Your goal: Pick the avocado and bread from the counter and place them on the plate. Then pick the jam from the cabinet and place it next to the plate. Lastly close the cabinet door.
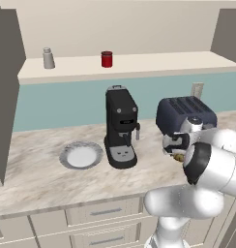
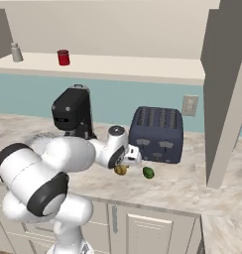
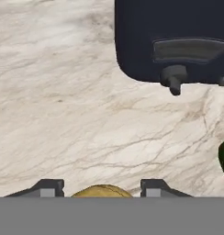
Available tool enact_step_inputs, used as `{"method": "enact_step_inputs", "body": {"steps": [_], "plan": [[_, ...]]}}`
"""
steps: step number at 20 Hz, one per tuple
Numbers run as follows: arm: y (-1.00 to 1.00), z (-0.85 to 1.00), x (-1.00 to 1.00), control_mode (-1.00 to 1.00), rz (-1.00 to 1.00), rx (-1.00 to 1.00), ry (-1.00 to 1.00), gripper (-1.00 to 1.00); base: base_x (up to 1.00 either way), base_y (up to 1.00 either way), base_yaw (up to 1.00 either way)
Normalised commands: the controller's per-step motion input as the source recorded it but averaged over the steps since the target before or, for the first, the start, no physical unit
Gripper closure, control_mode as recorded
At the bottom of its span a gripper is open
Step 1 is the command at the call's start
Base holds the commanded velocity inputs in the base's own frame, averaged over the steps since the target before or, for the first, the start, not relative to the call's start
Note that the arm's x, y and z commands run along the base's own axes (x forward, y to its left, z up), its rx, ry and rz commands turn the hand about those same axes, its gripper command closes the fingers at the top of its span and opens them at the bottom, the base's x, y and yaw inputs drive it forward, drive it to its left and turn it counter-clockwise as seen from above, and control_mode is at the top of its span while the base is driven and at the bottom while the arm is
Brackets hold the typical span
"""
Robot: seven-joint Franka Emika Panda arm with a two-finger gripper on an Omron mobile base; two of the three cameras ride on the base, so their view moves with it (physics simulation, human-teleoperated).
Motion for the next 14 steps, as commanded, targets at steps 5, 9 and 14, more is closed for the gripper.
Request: {"method": "enact_step_inputs", "body": {"steps": [5,9,14], "plan": [[0.67,1.0,0.0,-1.0,-0.04,0.03,-0.39,1.0,0.0,0.0,0.0],[1.0,0.96,-0.23,-1.0,0.0,0.01,-0.38,1.0,0.0,0.0,0.0],[1.0,0.44,-0.37,-1.0,0.0,0.0,-0.31,1.0,0.0,0.0,0.0]]}}
